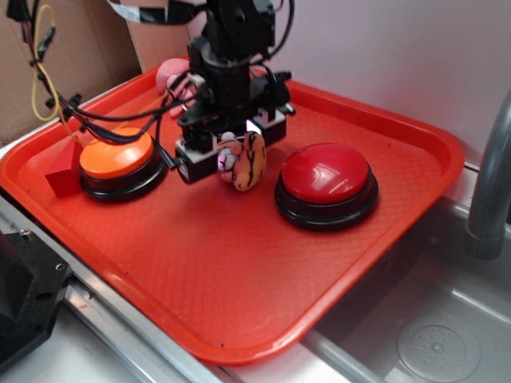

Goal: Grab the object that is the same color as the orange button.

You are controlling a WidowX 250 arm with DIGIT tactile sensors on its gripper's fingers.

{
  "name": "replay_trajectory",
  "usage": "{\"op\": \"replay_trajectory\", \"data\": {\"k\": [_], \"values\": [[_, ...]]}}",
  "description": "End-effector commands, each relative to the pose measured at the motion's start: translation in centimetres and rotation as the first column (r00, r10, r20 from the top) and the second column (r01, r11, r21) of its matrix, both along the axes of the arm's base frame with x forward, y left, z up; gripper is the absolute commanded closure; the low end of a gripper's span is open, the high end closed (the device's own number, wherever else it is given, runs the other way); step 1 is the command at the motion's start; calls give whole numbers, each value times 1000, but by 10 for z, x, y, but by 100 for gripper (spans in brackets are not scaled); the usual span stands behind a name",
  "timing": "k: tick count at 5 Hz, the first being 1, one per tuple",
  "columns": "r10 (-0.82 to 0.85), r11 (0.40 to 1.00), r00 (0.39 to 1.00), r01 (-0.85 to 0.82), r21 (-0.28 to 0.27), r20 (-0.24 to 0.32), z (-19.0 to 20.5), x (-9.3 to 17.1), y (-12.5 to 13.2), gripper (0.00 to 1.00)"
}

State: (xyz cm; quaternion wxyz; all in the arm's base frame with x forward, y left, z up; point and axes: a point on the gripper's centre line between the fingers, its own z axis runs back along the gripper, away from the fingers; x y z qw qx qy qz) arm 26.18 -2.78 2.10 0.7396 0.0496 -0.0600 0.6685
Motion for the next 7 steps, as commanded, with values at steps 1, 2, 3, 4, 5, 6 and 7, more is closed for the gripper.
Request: {"op": "replay_trajectory", "data": {"k": [1,2,3,4,5,6,7], "values": [[-40,999,996,42,-15,86,13,4,10,100],[-97,995,989,100,-25,114,28,3,14,100],[-292,955,949,295,-9,121,63,2,23,100],[-523,852,848,523,19,87,114,-5,29,100],[-718,696,696,718,-25,3,147,-17,24,100],[-867,498,496,867,-40,-37,182,-40,25,100],[-916,401,401,916,-12,-23,196,-58,30,100]]}}
